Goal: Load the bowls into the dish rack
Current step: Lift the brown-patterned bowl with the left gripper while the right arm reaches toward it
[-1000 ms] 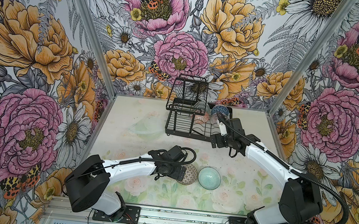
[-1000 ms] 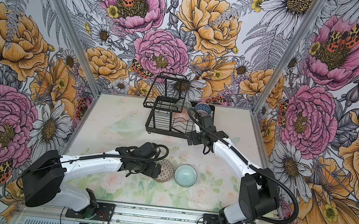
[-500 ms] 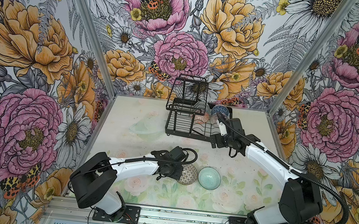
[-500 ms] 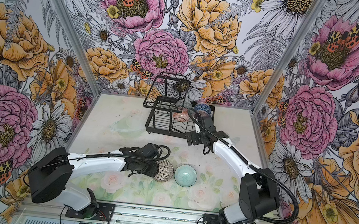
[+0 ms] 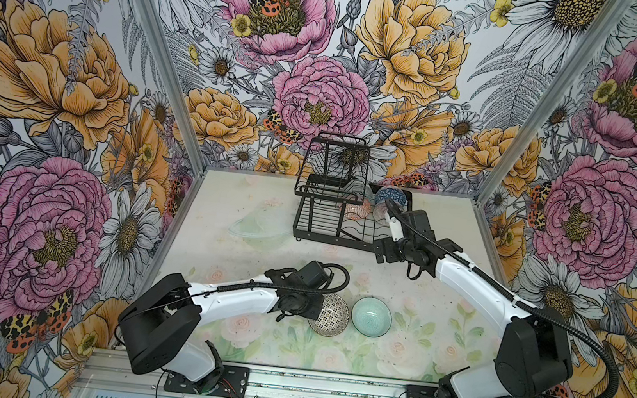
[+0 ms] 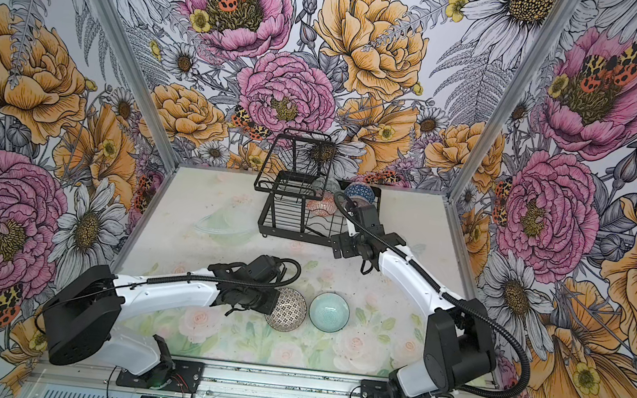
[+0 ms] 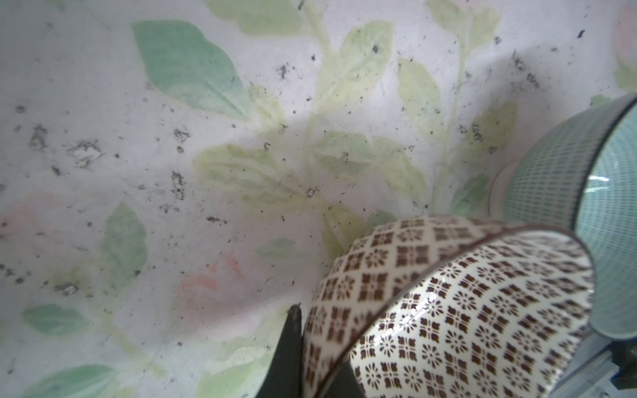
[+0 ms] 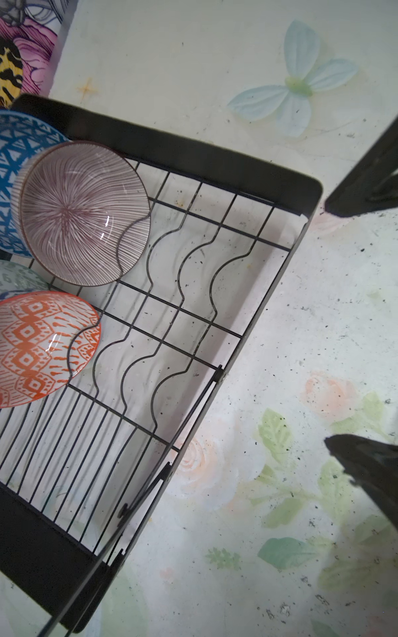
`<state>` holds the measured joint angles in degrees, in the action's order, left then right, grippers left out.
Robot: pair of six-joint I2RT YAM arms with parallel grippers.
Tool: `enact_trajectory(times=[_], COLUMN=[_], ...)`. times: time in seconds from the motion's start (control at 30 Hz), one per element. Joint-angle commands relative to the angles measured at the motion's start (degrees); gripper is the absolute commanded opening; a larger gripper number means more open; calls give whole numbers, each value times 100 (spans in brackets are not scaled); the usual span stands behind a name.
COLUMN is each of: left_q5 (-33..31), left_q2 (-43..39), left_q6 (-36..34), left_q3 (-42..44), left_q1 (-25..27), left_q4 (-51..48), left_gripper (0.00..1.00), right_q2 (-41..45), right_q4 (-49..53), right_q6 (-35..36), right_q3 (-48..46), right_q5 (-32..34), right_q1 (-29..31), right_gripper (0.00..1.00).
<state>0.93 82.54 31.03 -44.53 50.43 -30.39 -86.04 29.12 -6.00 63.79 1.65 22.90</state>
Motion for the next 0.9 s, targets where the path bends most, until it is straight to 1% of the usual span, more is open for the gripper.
enact_trajectory(times=[0.0,0.3,0.47,0.63,0.8,0.87], left_q5=[-195,-578,-1058,-1618,-1745,-1738], left_q2=[-321,-1121,-1331,-1380,-1297,-1179], left_q6=[-174,-417,-605,-787,-1066,-1178], left_q3=[24,-131,-389,-655,-904,-1035], left_q1=[-51,-167,-272,-441,-564,-609], left_q4=[-276,-591,-479,104,781,1002], left_gripper=[0,0,0,0,0,0], right_q2=[180,427,678,1002,1547,1784], right_q4=[-56,-65,-69,-161,-361,-567], right_q6=[-39,-66,-137,-247,-276,-335], right_q3=[-94,-202,-286,-323,-395,-491], right_q5=[-16,11,-92,-349,-655,-961], right_q1=[-20,-22,-31,-31,-31,-22], right_gripper=[100,100,99,99,100,100])
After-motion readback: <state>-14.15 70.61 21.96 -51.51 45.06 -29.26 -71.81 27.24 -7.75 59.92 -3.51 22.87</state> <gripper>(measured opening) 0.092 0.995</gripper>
